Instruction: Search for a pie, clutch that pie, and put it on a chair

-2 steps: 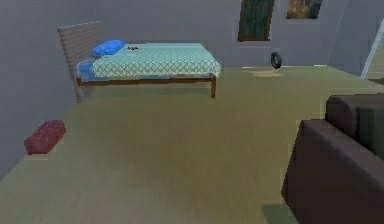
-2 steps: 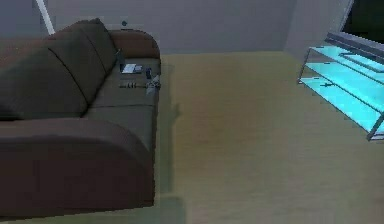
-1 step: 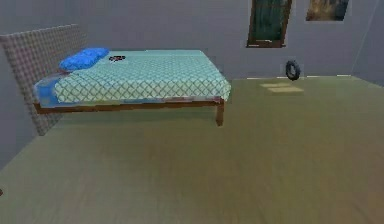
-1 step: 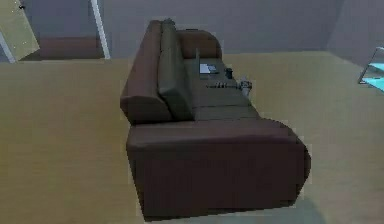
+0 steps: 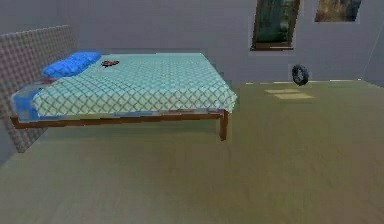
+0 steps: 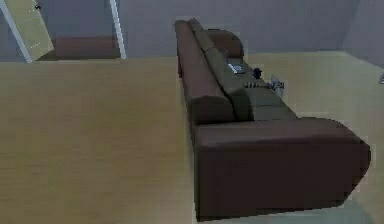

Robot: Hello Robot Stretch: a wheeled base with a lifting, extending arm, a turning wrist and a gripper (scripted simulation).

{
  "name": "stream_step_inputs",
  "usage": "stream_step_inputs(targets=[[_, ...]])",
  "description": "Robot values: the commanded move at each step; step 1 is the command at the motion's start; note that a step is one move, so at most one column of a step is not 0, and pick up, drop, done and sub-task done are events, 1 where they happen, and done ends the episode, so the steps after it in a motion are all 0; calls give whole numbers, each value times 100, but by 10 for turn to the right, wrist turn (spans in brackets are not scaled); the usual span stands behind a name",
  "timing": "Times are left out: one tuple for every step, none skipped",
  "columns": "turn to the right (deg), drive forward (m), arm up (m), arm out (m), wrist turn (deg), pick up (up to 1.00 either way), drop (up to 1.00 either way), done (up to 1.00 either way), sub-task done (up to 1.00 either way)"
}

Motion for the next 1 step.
stream_step_inputs(targets=[[390,0,0,0,0,0,0,0,0]])
